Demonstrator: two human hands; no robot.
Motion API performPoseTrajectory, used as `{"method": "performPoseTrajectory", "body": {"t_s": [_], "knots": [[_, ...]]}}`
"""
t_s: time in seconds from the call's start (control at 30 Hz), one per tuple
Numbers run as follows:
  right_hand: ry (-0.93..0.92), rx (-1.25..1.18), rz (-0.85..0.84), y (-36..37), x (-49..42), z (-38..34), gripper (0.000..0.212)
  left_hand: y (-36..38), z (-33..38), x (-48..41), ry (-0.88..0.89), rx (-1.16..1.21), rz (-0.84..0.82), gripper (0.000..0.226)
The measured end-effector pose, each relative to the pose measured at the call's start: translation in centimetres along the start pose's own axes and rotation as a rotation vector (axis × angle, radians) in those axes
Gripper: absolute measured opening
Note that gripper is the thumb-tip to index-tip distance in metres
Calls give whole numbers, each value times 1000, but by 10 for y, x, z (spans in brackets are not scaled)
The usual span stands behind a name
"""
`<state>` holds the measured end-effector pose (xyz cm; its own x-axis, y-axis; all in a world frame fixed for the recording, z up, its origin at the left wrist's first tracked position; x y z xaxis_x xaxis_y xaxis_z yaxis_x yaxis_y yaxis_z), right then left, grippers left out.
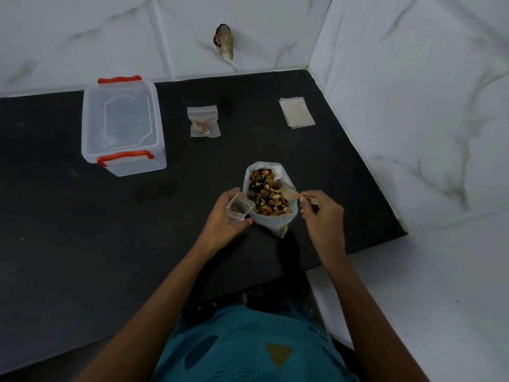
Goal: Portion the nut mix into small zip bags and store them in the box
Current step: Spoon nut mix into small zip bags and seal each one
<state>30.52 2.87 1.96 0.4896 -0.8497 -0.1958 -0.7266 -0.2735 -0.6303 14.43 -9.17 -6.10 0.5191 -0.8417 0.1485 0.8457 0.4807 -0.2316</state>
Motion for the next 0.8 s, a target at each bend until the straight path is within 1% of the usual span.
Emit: {"method": "performPoseTrajectory", "body": {"t_s": [0.1,0.2,0.33,0.6,0.7,0.8], "knots": [[-34,34,-5,9,2,-1,15,3,-2,-1,-40,38,-31,58],[-5,18,2,13,1,3,17,7,-1,-2,-32,58,-56,53],[22,-18,-16,13,-1,8,16,14,0,-3,-27,80,-87,53],[11,-136,-18,10,-2,4,15,15,0,-4,-36,101,-95,51],[30,-147,16,3,-6,8,15,15,0,-3,-29,103,-92,51],[74,-142,-17,8,-7,15,14,16,0,-3,-30,106,-97,51]]}}
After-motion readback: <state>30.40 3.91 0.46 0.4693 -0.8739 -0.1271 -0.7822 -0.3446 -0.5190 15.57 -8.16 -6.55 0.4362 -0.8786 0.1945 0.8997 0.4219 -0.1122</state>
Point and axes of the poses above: each hand's wrist, its own x-axis away from the middle knuckle, its own y-axis out of the palm, z = x × y, the point moved 10 cm from there along -x, towards the middle knuckle, and after that the axes turned 1 degree about -x, right-handed, at the moved point
